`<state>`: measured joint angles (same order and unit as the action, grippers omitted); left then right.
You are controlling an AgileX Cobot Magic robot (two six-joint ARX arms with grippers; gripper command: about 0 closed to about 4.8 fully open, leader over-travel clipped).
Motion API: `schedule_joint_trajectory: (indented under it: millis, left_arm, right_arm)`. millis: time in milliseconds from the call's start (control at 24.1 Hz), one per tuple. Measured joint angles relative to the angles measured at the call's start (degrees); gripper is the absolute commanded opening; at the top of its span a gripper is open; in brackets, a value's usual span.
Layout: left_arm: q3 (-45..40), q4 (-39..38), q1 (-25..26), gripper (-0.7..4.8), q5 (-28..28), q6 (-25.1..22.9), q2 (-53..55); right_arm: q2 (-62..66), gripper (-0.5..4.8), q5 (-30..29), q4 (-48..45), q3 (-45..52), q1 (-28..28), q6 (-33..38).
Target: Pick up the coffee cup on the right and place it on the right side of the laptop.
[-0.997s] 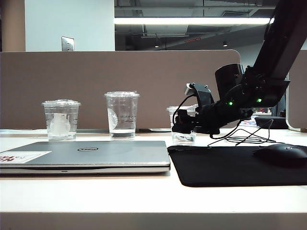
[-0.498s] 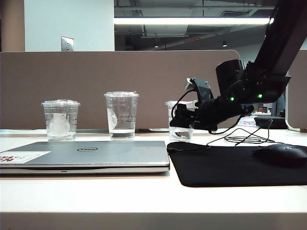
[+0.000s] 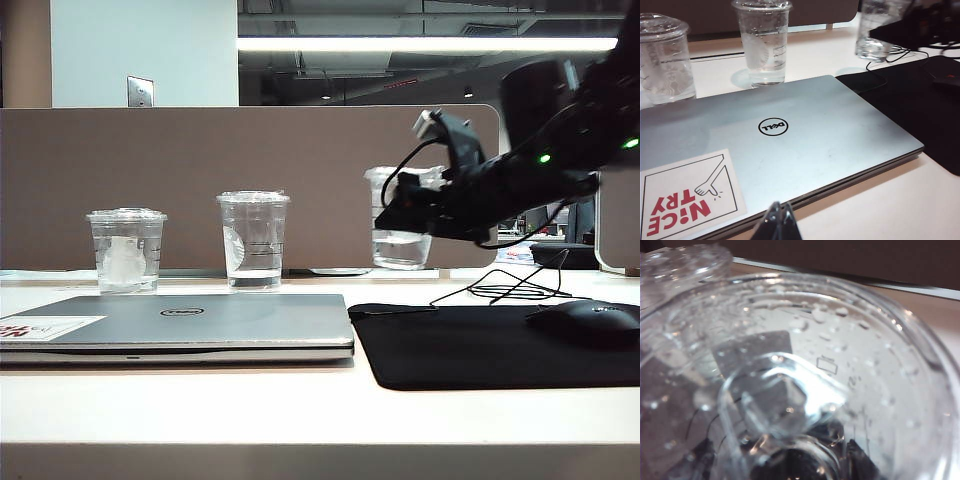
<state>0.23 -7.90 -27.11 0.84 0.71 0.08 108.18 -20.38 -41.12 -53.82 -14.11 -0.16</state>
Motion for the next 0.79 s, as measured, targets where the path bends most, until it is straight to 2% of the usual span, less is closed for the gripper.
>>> schedule_joint_trajectory:
  millis: [291, 498, 789]
  left_arm:
    - [0.0, 0.0, 0.0, -0.05, 0.0, 0.0, 0.0]
    - [0.0, 0.0, 0.0, -0.05, 0.0, 0.0, 0.0]
    - [0.0, 0.0, 0.0, -0.05, 0.0, 0.0, 0.0]
  right_arm:
    - [-5.0, 3.58, 1.4, -6.4, 13.9, -2.2, 0.5]
    - [-5.0, 3.57, 2.9, -7.8, 15.1, -5.1, 0.5]
    - [-5.0, 3.57, 8.4, -4.2, 15.2, -8.2, -0.8]
